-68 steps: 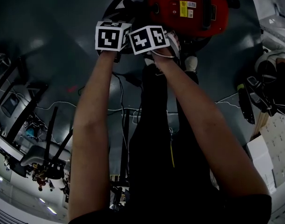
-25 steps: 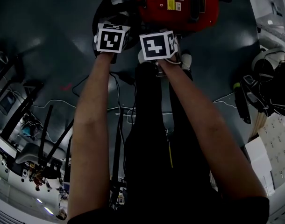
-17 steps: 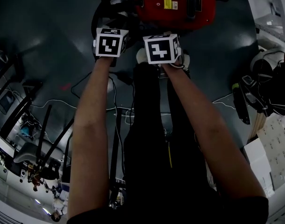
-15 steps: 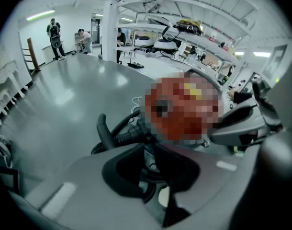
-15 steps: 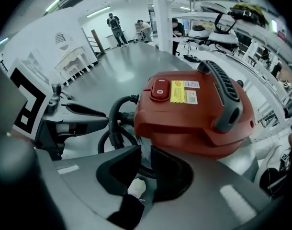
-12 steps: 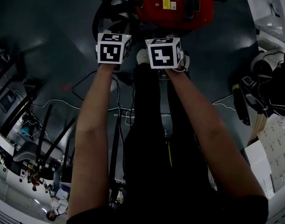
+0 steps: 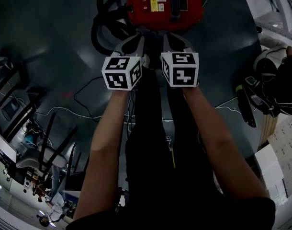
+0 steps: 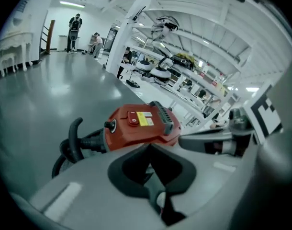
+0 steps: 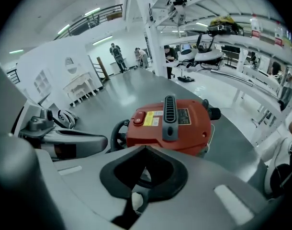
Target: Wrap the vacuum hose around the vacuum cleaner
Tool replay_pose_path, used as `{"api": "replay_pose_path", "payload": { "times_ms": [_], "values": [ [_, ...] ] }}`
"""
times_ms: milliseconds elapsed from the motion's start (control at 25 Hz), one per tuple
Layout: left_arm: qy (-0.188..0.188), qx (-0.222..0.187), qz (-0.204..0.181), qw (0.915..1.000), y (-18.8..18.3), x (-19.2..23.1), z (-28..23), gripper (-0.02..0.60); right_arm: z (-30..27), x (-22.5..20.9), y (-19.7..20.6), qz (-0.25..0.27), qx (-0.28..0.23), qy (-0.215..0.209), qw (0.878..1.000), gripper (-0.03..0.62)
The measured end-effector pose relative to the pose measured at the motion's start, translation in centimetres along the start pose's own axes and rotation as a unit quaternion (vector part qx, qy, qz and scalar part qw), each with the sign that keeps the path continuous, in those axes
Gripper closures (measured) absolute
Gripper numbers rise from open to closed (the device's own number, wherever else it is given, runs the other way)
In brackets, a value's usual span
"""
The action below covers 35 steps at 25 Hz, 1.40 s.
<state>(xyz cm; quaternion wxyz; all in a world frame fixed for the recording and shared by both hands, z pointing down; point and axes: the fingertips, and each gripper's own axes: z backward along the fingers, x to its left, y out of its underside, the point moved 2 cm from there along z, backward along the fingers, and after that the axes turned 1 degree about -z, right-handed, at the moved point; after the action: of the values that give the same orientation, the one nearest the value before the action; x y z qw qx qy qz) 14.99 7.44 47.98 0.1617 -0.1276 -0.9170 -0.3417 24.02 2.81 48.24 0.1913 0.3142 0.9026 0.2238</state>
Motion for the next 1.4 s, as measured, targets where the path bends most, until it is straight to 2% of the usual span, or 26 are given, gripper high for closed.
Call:
{"api": "replay_pose_path", "payload": {
  "times_ms": [200, 360, 680, 1040, 1400],
  "values": [
    [0.027, -0.001, -0.010, 0.9996, 0.4, -5.6, 0.3, 0.572, 3.4, -4.1, 0.4, -0.031, -0.031, 0.011, 0.999, 0.599],
    [0.024, 0.004, -0.024, 0.9994, 0.5, -8.8, 0.0, 0.572, 5.9, -7.1, 1.0, -0.082, -0.058, 0.017, 0.995, 0.600],
    [0.029, 0.022, -0.038, 0.9986, 0.6, -13.7, -1.7, 0.572, 9.2, -11.3, 2.9, -0.111, -0.059, 0.029, 0.992, 0.600],
    [0.022, 0.047, -0.058, 0.9970, 1.1, -16.0, -3.3, 0.572, 10.2, -13.5, 3.8, -0.128, -0.062, 0.028, 0.989, 0.600],
    [0.033, 0.064, -0.059, 0.9957, 2.0, -16.6, -3.8, 0.572, 9.7, -13.1, 4.4, -0.129, -0.056, 0.007, 0.990, 0.600]
  ]
}}
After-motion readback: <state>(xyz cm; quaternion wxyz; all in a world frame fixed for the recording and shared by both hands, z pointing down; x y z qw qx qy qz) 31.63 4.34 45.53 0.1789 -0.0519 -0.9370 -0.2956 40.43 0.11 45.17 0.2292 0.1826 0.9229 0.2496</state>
